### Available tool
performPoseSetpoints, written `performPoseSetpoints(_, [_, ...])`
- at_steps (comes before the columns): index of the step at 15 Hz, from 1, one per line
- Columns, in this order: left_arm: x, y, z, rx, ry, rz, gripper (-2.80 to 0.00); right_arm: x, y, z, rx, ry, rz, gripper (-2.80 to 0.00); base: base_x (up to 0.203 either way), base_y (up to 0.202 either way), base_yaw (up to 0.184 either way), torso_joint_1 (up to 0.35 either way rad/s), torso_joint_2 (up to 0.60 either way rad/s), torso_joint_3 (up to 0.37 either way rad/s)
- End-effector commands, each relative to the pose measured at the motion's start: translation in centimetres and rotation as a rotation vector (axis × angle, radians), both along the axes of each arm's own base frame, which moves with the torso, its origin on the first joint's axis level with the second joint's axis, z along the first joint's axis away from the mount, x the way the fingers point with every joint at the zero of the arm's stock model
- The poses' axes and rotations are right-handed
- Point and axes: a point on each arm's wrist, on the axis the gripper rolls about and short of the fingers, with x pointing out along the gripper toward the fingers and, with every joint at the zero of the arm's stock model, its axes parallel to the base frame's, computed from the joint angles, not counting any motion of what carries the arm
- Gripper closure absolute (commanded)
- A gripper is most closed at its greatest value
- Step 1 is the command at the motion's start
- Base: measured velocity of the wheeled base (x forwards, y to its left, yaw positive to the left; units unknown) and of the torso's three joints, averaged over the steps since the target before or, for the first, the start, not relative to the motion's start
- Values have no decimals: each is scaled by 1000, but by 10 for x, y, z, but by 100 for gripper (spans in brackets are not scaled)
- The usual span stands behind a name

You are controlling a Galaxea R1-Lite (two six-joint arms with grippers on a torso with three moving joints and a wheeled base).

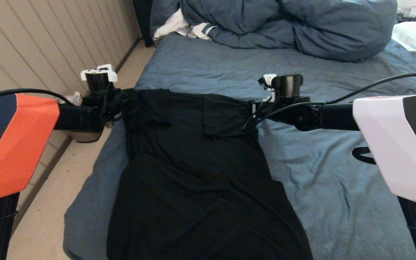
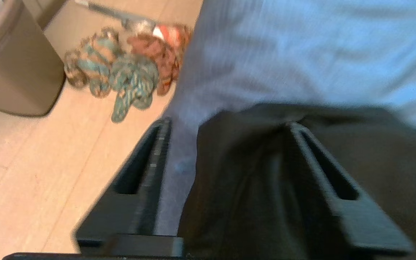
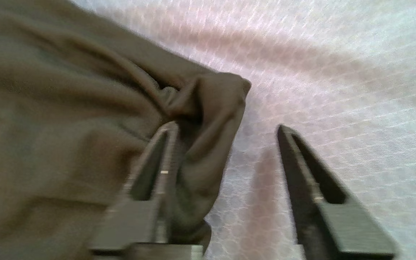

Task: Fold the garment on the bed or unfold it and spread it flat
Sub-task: Unford the black T-shirt

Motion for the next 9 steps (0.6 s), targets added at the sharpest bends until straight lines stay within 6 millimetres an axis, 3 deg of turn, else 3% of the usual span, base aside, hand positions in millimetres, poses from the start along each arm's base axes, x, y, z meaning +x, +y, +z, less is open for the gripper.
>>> performPoseSetpoints(1, [-12,9,22,-6,-37,16,-280,-4,-2,10,9,-18,-4,-280,0,0,0,0,0,0])
performPoseSetpoints(5, [-43,29,61,-11,-81,49,-280,-16,-12,35,41,-52,-24,-280,0,0,0,0,0,0])
performPoseSetpoints(6, [-55,32,71,-12,-83,51,-280,-22,-14,45,56,-62,-29,-200,0,0,0,0,0,0])
performPoseSetpoints(7, [-72,34,79,-10,-63,48,0,-32,-17,55,65,-43,-33,0,0,0,0,0,0,0])
performPoseSetpoints(9, [-118,38,82,-3,32,3,0,-65,-26,79,85,46,-42,0,0,0,0,0,0,0])
